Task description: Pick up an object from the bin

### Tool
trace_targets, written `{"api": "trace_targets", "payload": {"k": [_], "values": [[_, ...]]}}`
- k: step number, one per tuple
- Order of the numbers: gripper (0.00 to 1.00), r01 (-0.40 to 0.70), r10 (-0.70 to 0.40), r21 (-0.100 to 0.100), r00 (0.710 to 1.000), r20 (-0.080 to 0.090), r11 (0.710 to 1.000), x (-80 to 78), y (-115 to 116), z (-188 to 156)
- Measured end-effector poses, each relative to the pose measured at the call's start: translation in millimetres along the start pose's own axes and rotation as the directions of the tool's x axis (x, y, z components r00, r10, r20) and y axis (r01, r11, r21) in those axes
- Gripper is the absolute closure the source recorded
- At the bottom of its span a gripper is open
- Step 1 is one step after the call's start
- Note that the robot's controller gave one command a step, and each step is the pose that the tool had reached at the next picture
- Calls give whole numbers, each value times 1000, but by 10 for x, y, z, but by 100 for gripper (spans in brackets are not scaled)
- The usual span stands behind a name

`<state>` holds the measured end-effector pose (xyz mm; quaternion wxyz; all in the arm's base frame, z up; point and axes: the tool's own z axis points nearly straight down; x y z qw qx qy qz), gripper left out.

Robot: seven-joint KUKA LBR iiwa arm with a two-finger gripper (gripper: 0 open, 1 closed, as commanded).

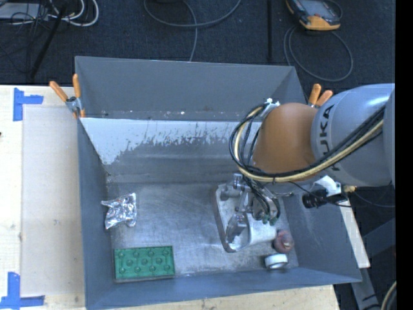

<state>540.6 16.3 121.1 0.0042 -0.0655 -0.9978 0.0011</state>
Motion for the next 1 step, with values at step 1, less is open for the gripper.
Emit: {"api": "trace_targets", "payload": {"k": [1], "values": [[0,59,-59,-1,998,0,998,584,-440,75]]}}
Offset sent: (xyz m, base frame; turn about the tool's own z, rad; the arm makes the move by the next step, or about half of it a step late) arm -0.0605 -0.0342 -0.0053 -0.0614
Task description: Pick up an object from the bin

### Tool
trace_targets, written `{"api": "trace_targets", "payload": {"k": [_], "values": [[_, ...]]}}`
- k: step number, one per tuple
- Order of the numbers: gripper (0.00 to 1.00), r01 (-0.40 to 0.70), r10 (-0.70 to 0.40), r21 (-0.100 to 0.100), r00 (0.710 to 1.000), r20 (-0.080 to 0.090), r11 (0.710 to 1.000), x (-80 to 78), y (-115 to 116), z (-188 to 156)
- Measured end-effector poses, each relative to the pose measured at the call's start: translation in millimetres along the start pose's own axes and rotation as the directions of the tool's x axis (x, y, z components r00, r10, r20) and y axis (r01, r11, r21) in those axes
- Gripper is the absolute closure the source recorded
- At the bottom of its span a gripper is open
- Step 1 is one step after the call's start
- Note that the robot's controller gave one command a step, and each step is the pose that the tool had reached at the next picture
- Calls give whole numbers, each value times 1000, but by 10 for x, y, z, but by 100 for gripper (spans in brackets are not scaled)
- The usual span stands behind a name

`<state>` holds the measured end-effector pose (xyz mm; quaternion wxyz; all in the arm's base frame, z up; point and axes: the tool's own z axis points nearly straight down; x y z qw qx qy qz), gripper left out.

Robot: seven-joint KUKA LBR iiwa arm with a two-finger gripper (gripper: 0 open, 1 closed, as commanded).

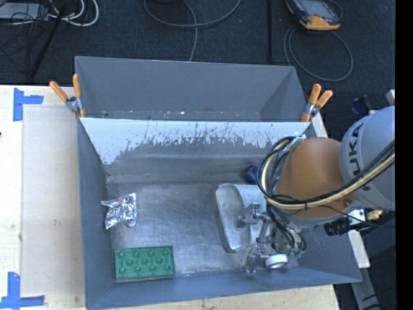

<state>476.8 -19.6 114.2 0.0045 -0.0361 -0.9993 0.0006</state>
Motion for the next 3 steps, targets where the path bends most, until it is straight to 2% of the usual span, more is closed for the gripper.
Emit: {"api": "trace_targets", "payload": {"k": [1,2,3], "values": [[0,72,-72,-5,997,17,997,-68,-142,422],[100,69,-69,-4,998,7,998,-45,-154,416],[100,221,-221,1,975,14,975,-162,140,-1148]]}}
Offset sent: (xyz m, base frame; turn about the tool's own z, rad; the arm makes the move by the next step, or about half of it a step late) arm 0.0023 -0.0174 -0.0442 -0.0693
